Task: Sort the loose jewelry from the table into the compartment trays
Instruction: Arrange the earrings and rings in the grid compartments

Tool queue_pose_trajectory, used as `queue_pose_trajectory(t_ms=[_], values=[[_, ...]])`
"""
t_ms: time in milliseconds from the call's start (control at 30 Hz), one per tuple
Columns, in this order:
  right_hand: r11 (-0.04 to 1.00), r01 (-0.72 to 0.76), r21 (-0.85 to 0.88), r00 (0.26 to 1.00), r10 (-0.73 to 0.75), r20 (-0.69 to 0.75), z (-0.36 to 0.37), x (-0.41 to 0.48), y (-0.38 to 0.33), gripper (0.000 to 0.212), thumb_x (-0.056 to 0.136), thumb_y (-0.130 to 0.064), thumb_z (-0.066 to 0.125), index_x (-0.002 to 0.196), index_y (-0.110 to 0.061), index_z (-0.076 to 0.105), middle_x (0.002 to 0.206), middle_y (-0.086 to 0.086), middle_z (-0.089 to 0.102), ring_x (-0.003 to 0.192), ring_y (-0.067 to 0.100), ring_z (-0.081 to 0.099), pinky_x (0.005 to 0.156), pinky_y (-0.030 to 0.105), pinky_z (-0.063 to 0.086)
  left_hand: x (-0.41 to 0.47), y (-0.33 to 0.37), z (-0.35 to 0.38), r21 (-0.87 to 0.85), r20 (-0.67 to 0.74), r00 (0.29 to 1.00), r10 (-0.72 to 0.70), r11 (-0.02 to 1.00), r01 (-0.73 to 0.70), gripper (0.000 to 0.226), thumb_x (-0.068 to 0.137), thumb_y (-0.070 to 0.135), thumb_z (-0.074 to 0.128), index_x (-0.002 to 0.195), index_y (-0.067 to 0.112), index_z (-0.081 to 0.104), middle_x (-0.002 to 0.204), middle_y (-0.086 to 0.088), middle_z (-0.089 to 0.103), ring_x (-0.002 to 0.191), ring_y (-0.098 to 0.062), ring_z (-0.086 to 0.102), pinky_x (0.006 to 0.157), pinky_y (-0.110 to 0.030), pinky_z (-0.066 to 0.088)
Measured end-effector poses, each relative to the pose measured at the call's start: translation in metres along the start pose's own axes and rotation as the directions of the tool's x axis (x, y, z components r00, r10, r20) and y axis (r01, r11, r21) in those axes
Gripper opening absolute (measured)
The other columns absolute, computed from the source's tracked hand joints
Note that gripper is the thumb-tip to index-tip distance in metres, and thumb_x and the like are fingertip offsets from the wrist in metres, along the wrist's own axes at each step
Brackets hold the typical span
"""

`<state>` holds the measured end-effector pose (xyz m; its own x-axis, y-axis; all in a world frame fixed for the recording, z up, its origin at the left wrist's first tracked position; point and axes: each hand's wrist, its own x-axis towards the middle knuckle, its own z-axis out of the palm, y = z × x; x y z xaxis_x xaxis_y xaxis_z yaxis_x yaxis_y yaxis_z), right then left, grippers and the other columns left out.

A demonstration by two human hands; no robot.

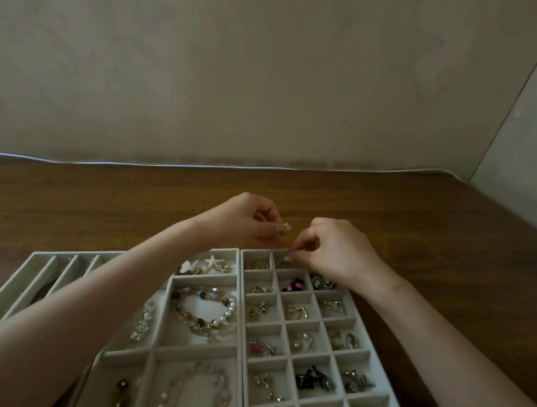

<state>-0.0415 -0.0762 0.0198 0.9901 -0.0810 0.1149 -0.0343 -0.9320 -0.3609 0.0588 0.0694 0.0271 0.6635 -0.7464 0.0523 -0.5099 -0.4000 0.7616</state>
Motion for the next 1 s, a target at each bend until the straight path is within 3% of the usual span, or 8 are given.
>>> queue_pose_trajectory(t_ms=[67, 233, 333, 433, 667, 733, 867, 1000], values=[[0.998, 0.022, -0.059, 1.000, -0.022, 0.004, 0.007, 0.001, -0.004, 0.019, 0.087, -0.041, 0.063, 0.096, -0.026, 0.070, 0.082, -0.020, 0.045, 0.076, -0.002, 0.044, 0.068, 0.020, 0.037, 0.000, 0.001, 0.000, -0.009, -0.013, 1.000, -0.006, 1.000, 0.006, 0.011, 0.085, 0.019, 0.066, 0.087, 0.008, 0.065, 0.083, -0.006, 0.070, 0.072, -0.010, 0.065, 0.074, -0.023, 0.054], [0.990, 0.019, -0.138, 0.999, -0.024, -0.031, 0.013, 0.002, -0.009, 0.018, 0.090, -0.034, 0.061, 0.100, -0.022, 0.070, 0.099, -0.008, 0.055, 0.087, 0.007, 0.051, 0.073, 0.025, 0.042, 0.000, 0.002, -0.002, 0.036, -0.063, 0.998, -0.002, 0.999, 0.004, 0.015, 0.078, 0.023, 0.073, 0.079, 0.012, 0.064, 0.067, 0.005, 0.064, 0.050, 0.007, 0.054, 0.049, -0.005, 0.037], [0.987, 0.025, -0.158, 0.997, -0.036, -0.065, 0.011, 0.000, -0.010, 0.011, 0.089, -0.026, 0.063, 0.099, -0.023, 0.067, 0.105, -0.007, 0.056, 0.092, 0.011, 0.055, 0.073, 0.026, 0.043, 0.001, 0.000, -0.003, 0.104, -0.095, 0.995, 0.023, 0.994, -0.013, 0.013, 0.076, 0.024, 0.075, 0.080, 0.015, 0.065, 0.072, 0.004, 0.067, 0.060, 0.002, 0.059, 0.055, -0.008, 0.041], [0.987, 0.069, -0.144, 0.994, -0.080, -0.075, 0.011, -0.001, -0.011, 0.024, 0.088, -0.022, 0.065, 0.110, -0.030, 0.063, 0.099, -0.008, 0.052, 0.087, 0.010, 0.053, 0.070, 0.024, 0.039, 0.001, -0.002, -0.004, 0.155, -0.141, 0.988, 0.056, 0.987, -0.034, 0.017, 0.072, 0.021, 0.078, 0.082, 0.013, 0.067, 0.081, 0.000, 0.069, 0.071, -0.005, 0.063, 0.066, -0.015, 0.049], [0.973, 0.128, -0.193, 0.987, -0.143, -0.071, 0.015, 0.001, -0.011, 0.014, 0.089, -0.024, 0.064, 0.100, -0.027, 0.071, 0.108, -0.006, 0.059, 0.095, 0.014, 0.059, 0.076, 0.026, 0.046, -0.003, 0.000, -0.002, 0.144, -0.191, 0.967, 0.171, 0.979, -0.144, 0.050, 0.069, 0.016, 0.081, 0.113, 0.019, 0.057, 0.078, 0.011, 0.060, 0.074, 0.000, 0.059, 0.073, -0.014, 0.049], [0.976, 0.125, -0.180, 0.986, -0.142, -0.085, 0.013, 0.001, -0.008, 0.010, 0.088, -0.027, 0.065, 0.097, -0.027, 0.070, 0.105, -0.007, 0.057, 0.092, 0.012, 0.058, 0.072, 0.023, 0.043, -0.003, 0.000, -0.002, 0.217, -0.164, 0.966, 0.199, 0.963, -0.161, 0.044, 0.073, 0.019, 0.078, 0.113, 0.025, 0.060, 0.082, 0.013, 0.058, 0.077, 0.004, 0.056, 0.071, -0.010, 0.046], [0.993, 0.018, 0.119, 0.987, 0.001, -0.161, 0.002, 0.002, 0.001, 0.009, 0.084, -0.020, 0.070, 0.079, -0.020, 0.062, 0.088, -0.008, 0.061, 0.074, 0.006, 0.057, 0.060, 0.016, 0.042, -0.001, -0.002, -0.003, 0.285, -0.154, 0.968, 0.199, 0.947, -0.150, 0.024, 0.075, 0.024, 0.076, 0.097, 0.021, 0.067, 0.088, 0.009, 0.056, 0.076, 0.002, 0.053, 0.068, -0.009, 0.043], [0.907, -0.079, 0.414, 0.976, 0.155, -0.155, -0.004, 0.002, 0.007, 0.013, 0.079, -0.011, 0.074, 0.077, -0.014, 0.062, 0.081, 0.000, 0.067, 0.072, 0.008, 0.065, 0.061, 0.017, 0.051, -0.001, -0.001, -0.001, 0.152, -0.181, 0.975, 0.130, 0.983, -0.103, 0.019, 0.073, 0.023, 0.076, 0.084, 0.014, 0.063, 0.075, 0.005, 0.063, 0.064, -0.003, 0.062, 0.064, -0.014, 0.051]])
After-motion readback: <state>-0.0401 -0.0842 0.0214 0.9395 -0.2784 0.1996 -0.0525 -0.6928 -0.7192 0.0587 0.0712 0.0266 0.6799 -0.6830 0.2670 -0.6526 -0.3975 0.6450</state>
